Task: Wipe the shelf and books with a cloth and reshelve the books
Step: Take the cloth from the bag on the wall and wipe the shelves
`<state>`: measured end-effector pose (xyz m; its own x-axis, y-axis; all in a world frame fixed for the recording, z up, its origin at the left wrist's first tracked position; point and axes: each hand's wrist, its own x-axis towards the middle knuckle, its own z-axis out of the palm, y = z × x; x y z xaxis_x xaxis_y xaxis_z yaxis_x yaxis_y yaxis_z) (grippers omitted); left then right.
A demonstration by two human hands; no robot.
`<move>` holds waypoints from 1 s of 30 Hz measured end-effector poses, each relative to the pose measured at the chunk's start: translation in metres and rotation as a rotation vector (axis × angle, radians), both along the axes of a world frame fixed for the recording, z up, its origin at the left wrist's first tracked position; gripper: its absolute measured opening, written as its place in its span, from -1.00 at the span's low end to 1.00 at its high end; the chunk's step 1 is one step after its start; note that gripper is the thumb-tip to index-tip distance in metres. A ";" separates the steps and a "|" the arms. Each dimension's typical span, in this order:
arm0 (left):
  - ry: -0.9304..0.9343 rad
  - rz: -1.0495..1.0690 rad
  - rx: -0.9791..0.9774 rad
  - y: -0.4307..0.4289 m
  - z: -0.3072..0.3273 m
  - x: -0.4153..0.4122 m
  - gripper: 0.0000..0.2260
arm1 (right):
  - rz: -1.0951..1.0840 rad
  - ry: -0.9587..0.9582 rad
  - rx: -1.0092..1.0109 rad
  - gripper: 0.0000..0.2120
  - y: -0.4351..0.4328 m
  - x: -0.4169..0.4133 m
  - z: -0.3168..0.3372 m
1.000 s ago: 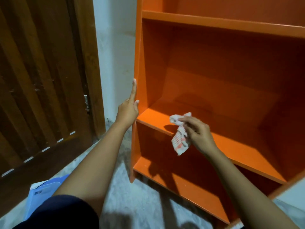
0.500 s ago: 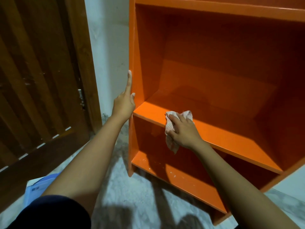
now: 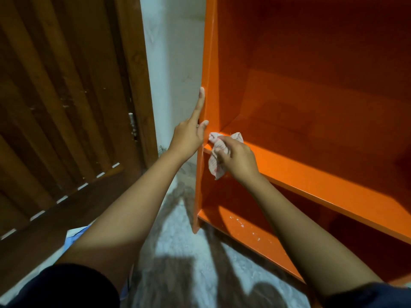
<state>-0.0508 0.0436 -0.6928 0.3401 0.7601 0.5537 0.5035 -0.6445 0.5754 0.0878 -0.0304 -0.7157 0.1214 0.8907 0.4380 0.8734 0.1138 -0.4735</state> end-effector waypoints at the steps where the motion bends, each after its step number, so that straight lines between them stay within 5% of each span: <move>1: 0.002 -0.008 -0.012 0.001 0.000 0.000 -0.35 | -0.018 0.109 0.016 -0.64 0.002 -0.002 0.002; 3: 0.002 -0.022 -0.022 0.003 -0.001 -0.001 -0.34 | -0.031 0.206 -0.017 -0.63 0.007 -0.008 0.005; 12: -0.004 -0.046 -0.007 0.008 -0.004 -0.002 -0.33 | -0.064 -0.008 -0.238 -0.43 0.037 -0.023 -0.003; 23: -0.019 -0.051 0.004 0.008 -0.004 -0.002 -0.37 | -0.078 0.036 -0.163 -0.52 0.042 -0.017 -0.004; 30: -0.005 -0.079 0.028 0.010 -0.003 -0.004 -0.32 | -0.094 -0.118 -0.075 -0.41 0.039 -0.017 -0.014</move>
<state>-0.0549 0.0535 -0.6963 0.3952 0.7156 0.5760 0.4478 -0.6975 0.5594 0.0706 0.0083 -0.7297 0.1576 0.9085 0.3870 0.9286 -0.0031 -0.3710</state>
